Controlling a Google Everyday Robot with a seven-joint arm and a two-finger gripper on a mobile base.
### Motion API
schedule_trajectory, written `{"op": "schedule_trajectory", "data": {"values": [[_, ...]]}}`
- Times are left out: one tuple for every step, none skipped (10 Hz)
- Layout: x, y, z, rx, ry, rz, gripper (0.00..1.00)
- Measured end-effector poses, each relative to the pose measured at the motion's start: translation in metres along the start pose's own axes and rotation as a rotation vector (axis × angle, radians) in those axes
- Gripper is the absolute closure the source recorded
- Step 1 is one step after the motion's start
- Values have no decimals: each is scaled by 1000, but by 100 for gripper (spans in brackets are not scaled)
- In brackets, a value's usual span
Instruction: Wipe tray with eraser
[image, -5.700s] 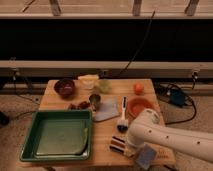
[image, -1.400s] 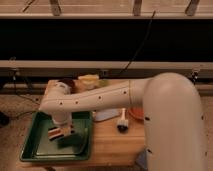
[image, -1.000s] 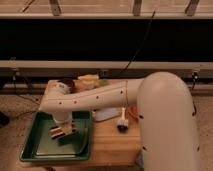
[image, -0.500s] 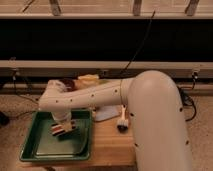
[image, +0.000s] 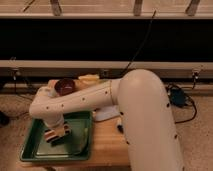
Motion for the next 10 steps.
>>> {"op": "schedule_trajectory", "data": {"values": [[-7, 8, 4, -4, -3, -20, 100], [-12, 14, 8, -9, -4, -30, 100], [-16, 25, 15, -21, -9, -40, 100], [-13, 30, 19, -24, -10, -36, 100], [-2, 34, 22, -30, -5, -24, 100], [15, 36, 23, -34, 1, -8, 100], [33, 37, 24, -38, 8, 12, 100], [55, 35, 24, -38, 16, 37, 100], [73, 32, 23, -40, 20, 68, 100], [92, 23, 22, -33, 33, 96, 100]]}}
